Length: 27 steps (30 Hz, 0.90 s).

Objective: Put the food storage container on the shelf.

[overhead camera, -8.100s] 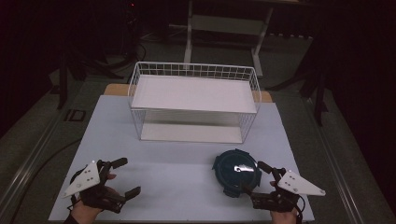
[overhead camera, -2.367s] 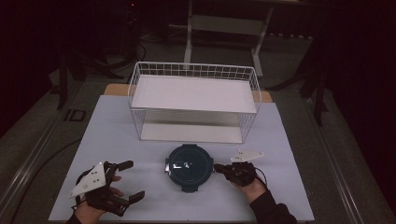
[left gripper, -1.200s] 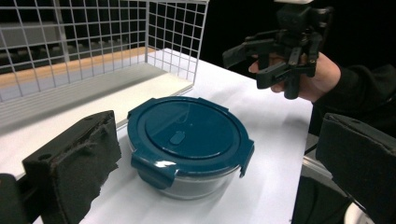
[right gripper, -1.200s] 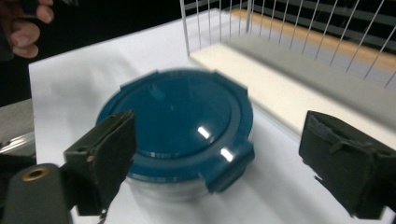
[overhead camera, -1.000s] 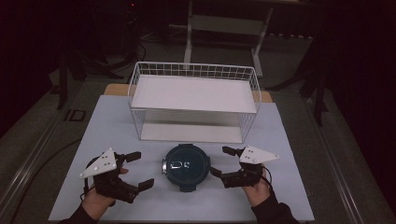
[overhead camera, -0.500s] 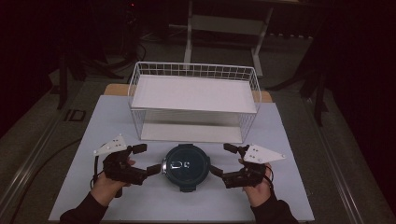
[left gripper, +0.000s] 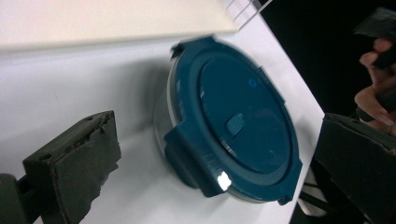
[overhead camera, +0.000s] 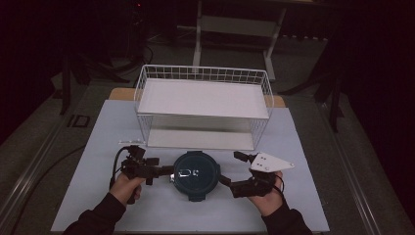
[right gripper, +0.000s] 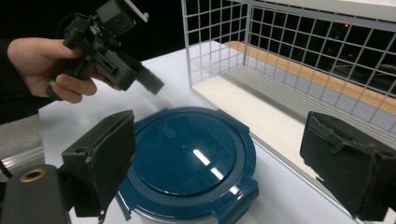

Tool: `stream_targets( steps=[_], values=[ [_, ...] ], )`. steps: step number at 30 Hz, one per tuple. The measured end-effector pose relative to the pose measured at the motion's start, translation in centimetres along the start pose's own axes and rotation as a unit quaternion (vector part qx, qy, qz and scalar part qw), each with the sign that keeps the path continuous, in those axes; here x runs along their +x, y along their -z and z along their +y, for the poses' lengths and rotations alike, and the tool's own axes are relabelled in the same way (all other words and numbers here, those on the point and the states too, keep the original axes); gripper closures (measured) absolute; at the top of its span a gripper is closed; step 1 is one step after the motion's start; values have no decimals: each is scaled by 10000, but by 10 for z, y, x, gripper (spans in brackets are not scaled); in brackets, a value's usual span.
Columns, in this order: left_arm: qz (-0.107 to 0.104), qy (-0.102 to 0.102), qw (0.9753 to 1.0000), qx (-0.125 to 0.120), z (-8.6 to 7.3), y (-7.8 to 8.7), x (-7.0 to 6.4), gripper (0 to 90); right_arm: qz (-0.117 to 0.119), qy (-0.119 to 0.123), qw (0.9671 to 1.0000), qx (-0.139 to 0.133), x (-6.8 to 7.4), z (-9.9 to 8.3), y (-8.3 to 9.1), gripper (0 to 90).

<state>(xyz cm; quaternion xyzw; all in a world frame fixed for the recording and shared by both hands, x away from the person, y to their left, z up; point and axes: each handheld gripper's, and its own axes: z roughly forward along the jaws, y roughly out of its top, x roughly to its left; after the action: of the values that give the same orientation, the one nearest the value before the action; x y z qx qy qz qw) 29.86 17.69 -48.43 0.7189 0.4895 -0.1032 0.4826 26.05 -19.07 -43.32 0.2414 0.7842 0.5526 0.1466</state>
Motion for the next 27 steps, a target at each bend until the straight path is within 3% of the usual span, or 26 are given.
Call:
stream_targets(
  steps=[3, 6, 7, 8, 9, 13, 20, 23, 27],
  values=[
    [-219, 367, 9988, 248, 1, -6, 9, 0, 6, -18, 10000, 27, 0, -1, 0, 103],
    [-401, 737, 9951, 528, 1, -11, 16, 58, 13, -57, 10000, 27, -1, -3, 0, 105],
    [-401, 737, 9951, 528, 1, -11, 16, 79, 13, -57, 10000, 27, -1, -3, 0, 105],
    [-368, 926, 9931, 623, -1, -15, 19, 79, 32, -71, 10000, 43, -1, -4, 0, 106],
    [-347, 1027, 9920, 652, -2, -17, 21, 159, 15, -79, 10000, 56, 0, -4, 1, 106],
    [-333, 1337, 9880, 699, -4, -20, 25, 276, 55, -101, 9999, 86, -1, -5, 1, 127],
    [-429, 1504, 9840, 850, -5, -24, 27, 453, 60, -130, 9998, 156, -1, -7, 0, 129],
    [-569, 1626, 9814, 850, -8, -26, 28, 499, 54, -121, 9998, 172, -1, -8, -1, 129],
    [-637, 1559, 9822, 835, -9, -26, 29, 516, 47, -131, 9997, 203, -2, -9, -1, 129]
  ],
)
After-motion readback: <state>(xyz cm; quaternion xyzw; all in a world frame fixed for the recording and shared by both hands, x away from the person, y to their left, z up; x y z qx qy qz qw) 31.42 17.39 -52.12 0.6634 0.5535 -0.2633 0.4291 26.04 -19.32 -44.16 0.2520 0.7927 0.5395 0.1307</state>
